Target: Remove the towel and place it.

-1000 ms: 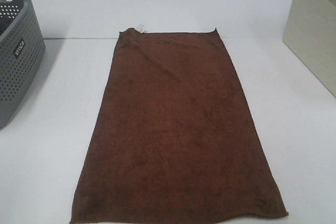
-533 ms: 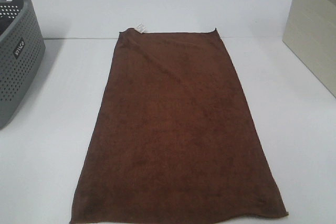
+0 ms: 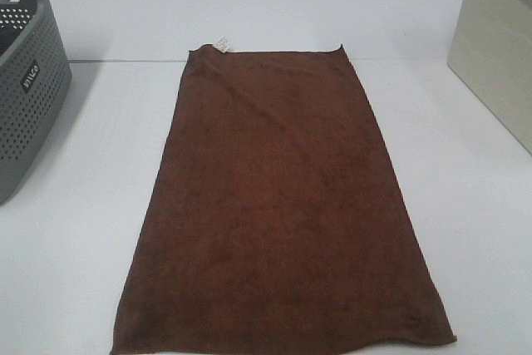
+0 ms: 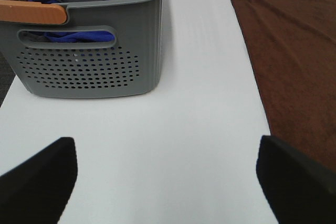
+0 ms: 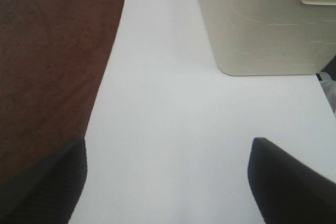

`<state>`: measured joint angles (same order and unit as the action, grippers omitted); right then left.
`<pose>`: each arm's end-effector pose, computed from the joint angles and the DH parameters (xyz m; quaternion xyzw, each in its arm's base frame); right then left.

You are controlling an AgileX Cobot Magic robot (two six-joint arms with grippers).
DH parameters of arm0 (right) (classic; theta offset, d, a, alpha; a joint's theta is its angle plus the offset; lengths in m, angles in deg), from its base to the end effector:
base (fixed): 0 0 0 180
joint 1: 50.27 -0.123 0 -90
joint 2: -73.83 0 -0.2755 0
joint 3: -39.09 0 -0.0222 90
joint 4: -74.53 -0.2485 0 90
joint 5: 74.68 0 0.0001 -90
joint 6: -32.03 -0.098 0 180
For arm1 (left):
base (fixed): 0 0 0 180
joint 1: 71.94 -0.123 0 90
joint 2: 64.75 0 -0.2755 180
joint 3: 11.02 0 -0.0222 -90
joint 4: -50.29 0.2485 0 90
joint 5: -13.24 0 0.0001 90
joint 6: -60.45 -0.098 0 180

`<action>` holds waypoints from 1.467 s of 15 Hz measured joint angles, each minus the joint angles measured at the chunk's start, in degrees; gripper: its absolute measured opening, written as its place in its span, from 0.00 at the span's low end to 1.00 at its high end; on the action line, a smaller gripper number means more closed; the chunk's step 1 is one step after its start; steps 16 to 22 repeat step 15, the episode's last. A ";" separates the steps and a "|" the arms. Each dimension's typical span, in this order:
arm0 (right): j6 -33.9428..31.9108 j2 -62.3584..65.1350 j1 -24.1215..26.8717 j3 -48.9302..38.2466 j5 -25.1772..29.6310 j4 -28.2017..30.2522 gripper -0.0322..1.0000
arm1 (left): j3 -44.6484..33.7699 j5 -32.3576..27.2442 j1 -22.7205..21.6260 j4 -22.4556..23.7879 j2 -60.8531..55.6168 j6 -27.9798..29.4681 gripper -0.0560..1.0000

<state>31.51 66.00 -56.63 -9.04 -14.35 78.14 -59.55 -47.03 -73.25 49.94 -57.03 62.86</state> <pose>0.0088 -0.0044 0.2747 -0.0420 0.8479 0.0002 0.5284 0.0089 -0.0003 0.2727 -0.0275 0.8500 -0.0081 0.5260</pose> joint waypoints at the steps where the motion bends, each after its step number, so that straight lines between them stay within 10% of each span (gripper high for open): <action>1: 0.11 0.00 1.20 0.00 0.00 0.00 0.81 | 0.00 0.00 0.00 -0.06 0.00 0.00 0.85; 22: 0.17 0.00 1.32 -0.06 0.00 0.06 0.81 | 0.00 0.00 0.00 -0.06 0.00 0.00 0.85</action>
